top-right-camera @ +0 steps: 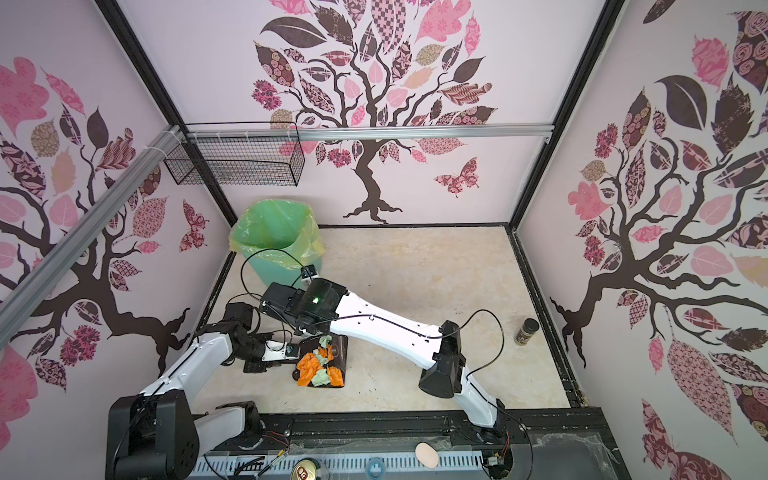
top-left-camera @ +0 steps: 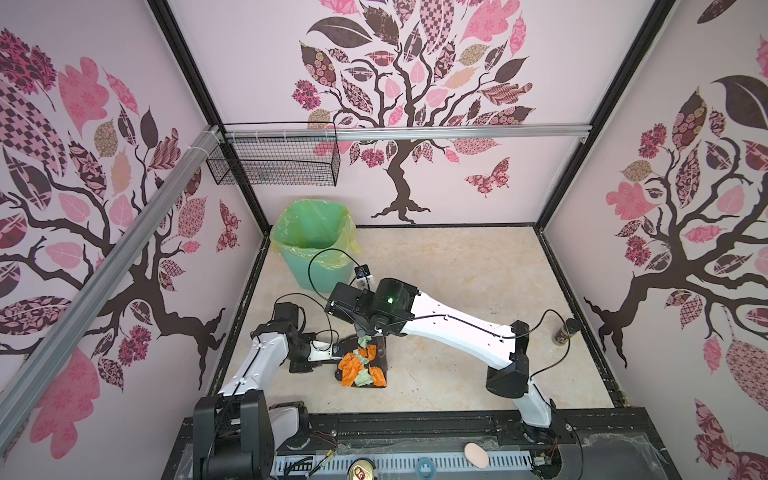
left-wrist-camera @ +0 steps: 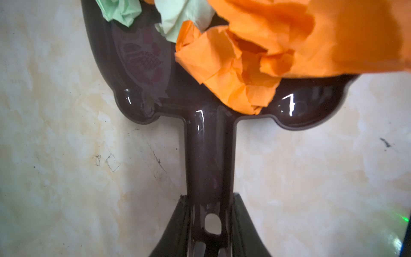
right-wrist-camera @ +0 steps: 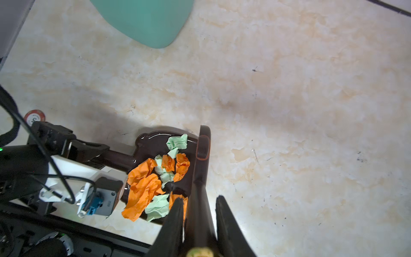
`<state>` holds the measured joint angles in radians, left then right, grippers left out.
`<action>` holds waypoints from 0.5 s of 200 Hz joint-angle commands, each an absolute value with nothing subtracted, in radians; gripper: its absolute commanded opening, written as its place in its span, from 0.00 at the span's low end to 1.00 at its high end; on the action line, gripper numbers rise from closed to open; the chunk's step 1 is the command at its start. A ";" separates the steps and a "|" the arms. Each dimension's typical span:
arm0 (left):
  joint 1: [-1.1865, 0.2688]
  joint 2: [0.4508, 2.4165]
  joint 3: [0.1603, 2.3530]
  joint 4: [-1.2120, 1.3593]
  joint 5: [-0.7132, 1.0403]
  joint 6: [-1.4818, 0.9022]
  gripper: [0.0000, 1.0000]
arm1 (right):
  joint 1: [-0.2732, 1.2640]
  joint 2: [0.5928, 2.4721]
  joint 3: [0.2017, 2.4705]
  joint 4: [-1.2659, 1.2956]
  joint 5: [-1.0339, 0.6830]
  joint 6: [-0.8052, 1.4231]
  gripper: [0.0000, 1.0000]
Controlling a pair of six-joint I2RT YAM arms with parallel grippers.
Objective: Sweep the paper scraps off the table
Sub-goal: 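Push the last scraps onto the dustpan with the right gripper's brush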
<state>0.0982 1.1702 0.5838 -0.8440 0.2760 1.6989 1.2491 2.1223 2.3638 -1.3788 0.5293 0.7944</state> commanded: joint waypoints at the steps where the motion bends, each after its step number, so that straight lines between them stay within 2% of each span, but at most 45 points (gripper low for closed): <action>1: 0.098 1.171 0.625 -0.864 0.306 1.677 0.00 | 1.254 2.013 2.322 -1.432 0.644 0.826 0.00; 37: 0.098 1.162 0.640 -0.865 0.333 1.653 0.00 | 1.243 1.890 2.189 -1.474 0.717 0.884 0.00; 100: 0.133 1.132 0.742 -0.920 0.404 1.615 0.00 | 1.192 1.655 1.852 -1.434 0.722 0.966 0.00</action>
<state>0.1234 1.1572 0.6823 -0.8875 0.3412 1.6440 1.2098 1.7325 1.9305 -1.4284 0.6853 0.9176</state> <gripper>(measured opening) 0.263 0.254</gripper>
